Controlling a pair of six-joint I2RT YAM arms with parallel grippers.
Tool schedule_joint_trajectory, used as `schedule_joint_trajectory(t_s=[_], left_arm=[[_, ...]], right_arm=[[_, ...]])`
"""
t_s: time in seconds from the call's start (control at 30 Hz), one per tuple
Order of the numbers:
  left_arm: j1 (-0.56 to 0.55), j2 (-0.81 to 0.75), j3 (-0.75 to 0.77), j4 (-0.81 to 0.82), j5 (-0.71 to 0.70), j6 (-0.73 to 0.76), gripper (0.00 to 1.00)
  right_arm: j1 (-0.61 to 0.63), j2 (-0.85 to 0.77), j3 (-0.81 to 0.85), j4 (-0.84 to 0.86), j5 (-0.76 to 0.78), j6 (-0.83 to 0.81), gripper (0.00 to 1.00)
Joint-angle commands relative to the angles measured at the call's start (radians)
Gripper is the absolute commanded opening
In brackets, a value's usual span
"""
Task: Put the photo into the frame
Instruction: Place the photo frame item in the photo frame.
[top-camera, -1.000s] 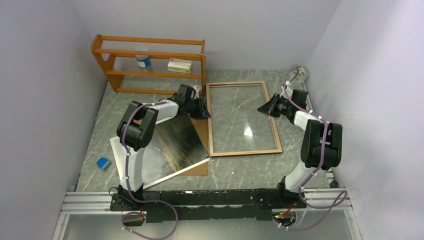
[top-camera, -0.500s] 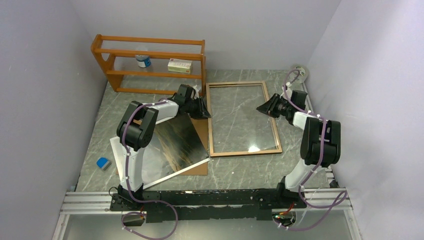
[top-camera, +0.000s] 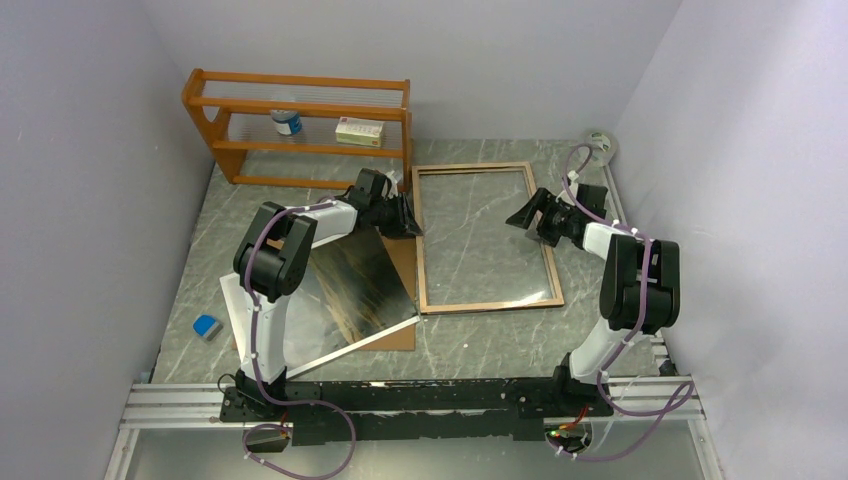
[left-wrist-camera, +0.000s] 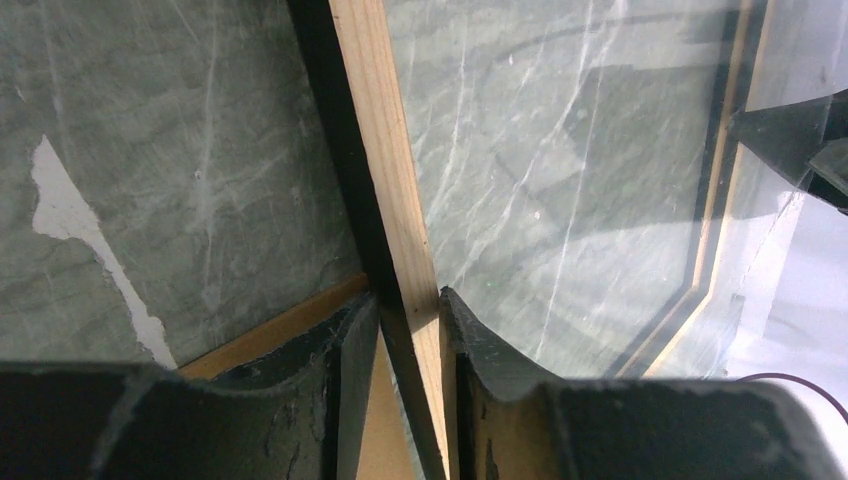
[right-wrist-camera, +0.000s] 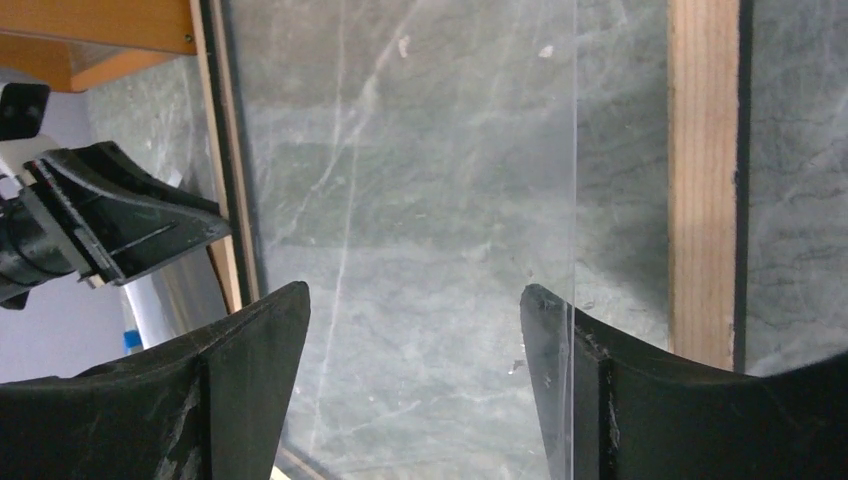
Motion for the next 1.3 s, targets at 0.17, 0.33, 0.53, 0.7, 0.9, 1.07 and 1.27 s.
schedule_joint_trajectory(t_s=[0.17,0.33,0.53,0.7,0.9,1.07,1.27], left_arm=[[-0.006,0.038,-0.006,-0.115,-0.021,0.011,0.37],[-0.005,0.041,-0.009,-0.117,-0.017,0.013,0.37],[-0.006,0.041,-0.010,-0.119,-0.014,0.016,0.37],[-0.005,0.043,-0.007,-0.126,-0.012,0.017,0.37],[-0.004,0.052,0.003,-0.138,-0.012,0.021,0.38],[-0.004,0.064,0.010,-0.141,-0.004,0.020,0.39],[-0.003,0.073,0.019,-0.152,0.000,0.027,0.40]], right_arm=[[0.008,-0.038,0.013,0.033,0.019,0.001,0.62],[0.011,-0.047,-0.041,0.166,0.023,0.040,0.44],[0.014,-0.054,-0.075,0.263,0.034,0.052,0.30],[0.016,-0.076,-0.115,0.367,0.003,0.076,0.27],[0.015,-0.126,-0.161,0.443,-0.003,0.074,0.26],[0.016,-0.129,-0.169,0.487,-0.006,0.086,0.25],[0.017,-0.101,-0.174,0.588,-0.023,0.132,0.25]])
